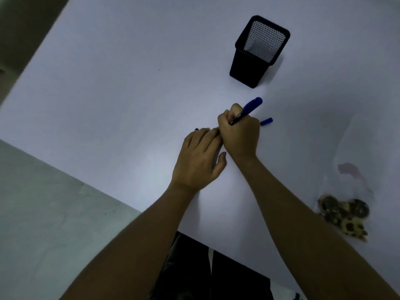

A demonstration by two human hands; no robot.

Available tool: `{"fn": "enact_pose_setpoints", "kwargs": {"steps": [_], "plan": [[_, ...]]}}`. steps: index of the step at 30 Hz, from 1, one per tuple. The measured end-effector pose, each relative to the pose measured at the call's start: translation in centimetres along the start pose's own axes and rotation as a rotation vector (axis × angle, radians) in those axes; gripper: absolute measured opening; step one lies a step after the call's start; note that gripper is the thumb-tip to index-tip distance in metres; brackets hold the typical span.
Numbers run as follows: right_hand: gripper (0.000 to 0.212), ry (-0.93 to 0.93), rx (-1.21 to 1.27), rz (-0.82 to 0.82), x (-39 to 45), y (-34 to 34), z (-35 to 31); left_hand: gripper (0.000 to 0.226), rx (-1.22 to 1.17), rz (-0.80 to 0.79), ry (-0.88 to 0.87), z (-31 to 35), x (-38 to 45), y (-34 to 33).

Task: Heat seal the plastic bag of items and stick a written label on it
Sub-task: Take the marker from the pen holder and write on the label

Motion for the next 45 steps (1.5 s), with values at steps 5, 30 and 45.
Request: {"fn": "enact_pose_setpoints", "kwargs": {"steps": [5, 30, 45], "plan": [[0.032, -0.039, 0.038, -0.010, -0.22, 0.10, 0.09, 0.039, 0.006, 0.004, 0.000, -0.13, -0.09, -0.19], [0.032, 0.009, -0.026, 0.057, 0.09, -0.03, -0.16, 0.040, 0.001, -0.041, 0.020, -0.35, 0.03, -0.38], [0.032, -0.024, -0.020, 0.069, 0.07, -0.07, 0.03, 0.041, 0.007, -0.001, 0.005, -0.46, -0.07, -0.23]]}}
Point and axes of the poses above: each hand's wrist, its own x-axis towards the middle knuckle, its own y-axis out of the back of the hand, z = x × y, the point moved 5 cm from there along x, towards the middle knuckle, and after that the axes turned 5 degrees about -x, right-handed, at the moved point
